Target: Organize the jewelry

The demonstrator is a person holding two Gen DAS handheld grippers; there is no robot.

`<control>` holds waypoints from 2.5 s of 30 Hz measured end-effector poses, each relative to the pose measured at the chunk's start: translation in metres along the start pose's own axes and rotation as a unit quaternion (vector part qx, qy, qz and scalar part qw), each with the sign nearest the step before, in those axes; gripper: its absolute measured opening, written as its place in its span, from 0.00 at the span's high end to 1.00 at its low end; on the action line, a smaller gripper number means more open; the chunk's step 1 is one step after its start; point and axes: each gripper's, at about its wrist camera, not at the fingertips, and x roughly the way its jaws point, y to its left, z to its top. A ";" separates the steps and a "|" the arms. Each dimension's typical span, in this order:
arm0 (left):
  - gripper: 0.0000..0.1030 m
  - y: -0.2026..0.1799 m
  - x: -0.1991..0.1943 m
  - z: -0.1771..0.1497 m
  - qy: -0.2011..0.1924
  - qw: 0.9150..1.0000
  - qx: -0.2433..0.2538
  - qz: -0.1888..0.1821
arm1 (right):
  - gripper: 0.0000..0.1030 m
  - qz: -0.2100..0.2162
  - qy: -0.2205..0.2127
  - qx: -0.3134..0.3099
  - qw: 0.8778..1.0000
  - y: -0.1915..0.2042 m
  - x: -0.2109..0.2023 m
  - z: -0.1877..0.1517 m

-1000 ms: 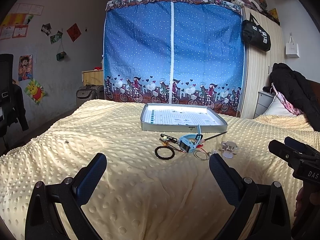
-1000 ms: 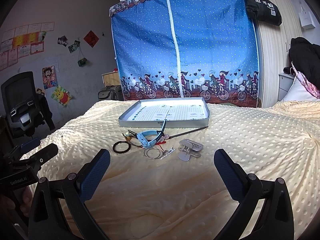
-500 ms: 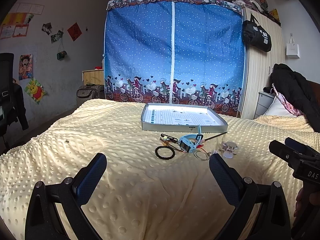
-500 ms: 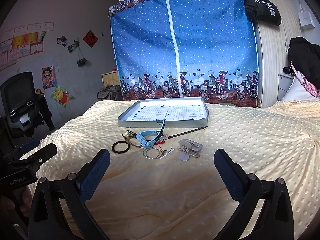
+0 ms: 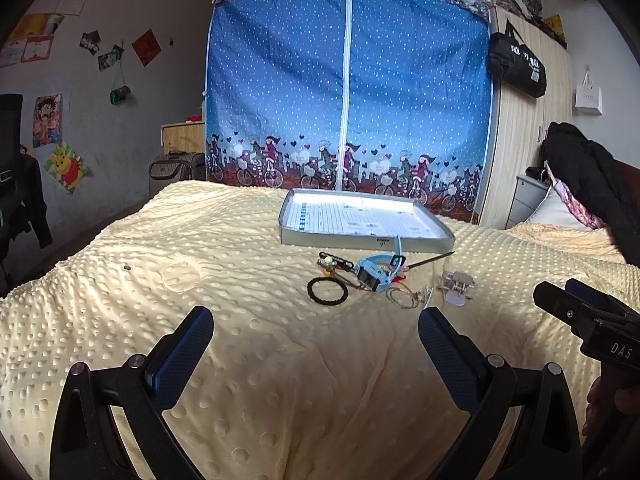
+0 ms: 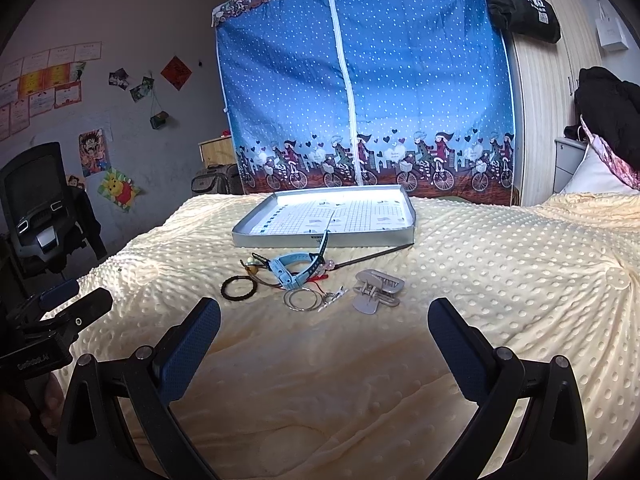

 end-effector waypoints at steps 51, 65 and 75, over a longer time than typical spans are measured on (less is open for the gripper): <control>0.86 0.018 0.250 0.011 0.284 0.954 -0.080 -0.047 | 0.15 0.011 0.173 0.166 0.971 -0.068 0.228 0.002; 0.94 0.001 0.239 0.011 0.260 0.961 -0.042 -0.082 | 0.54 0.046 0.163 0.189 0.967 -0.076 0.215 -0.012; 0.95 -0.018 0.211 0.025 0.219 0.969 -0.012 -0.114 | 0.60 0.075 0.147 0.169 0.972 -0.069 0.211 -0.009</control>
